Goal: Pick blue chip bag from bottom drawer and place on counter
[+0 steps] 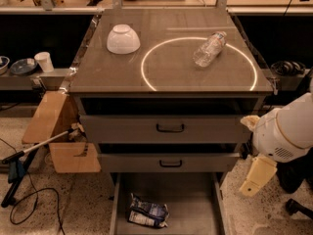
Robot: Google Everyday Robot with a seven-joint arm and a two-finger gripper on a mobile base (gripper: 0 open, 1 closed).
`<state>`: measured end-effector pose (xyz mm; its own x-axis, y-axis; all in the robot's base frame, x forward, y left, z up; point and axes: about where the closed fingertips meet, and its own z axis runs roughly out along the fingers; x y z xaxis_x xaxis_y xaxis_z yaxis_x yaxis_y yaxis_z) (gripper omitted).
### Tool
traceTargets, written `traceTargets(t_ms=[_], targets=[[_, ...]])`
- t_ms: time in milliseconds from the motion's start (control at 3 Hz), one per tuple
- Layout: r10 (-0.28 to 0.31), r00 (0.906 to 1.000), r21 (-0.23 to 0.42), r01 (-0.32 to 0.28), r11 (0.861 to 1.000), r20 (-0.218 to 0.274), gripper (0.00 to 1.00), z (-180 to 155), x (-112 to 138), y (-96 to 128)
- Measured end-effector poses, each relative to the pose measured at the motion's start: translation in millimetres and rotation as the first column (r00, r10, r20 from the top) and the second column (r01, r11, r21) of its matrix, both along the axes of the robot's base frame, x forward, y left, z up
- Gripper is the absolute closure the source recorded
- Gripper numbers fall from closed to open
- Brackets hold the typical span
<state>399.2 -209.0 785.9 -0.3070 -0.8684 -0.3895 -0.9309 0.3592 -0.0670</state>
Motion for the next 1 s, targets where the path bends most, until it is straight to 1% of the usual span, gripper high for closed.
traceTargets(t_ms=[333, 667, 1000], targets=[[-0.008, 1.0000, -0.018, 0.008, 1.000, -0.001, 0.00, -20.4, 4.1, -0.2], [-0.010, 0.9999, -0.026, 0.010, 1.000, -0.011, 0.00, -40.1, 8.3, 1.3], [-0.019, 0.9972, -0.027, 0.017, 0.999, -0.072, 0.00, -77.1, 12.1, 2.4]])
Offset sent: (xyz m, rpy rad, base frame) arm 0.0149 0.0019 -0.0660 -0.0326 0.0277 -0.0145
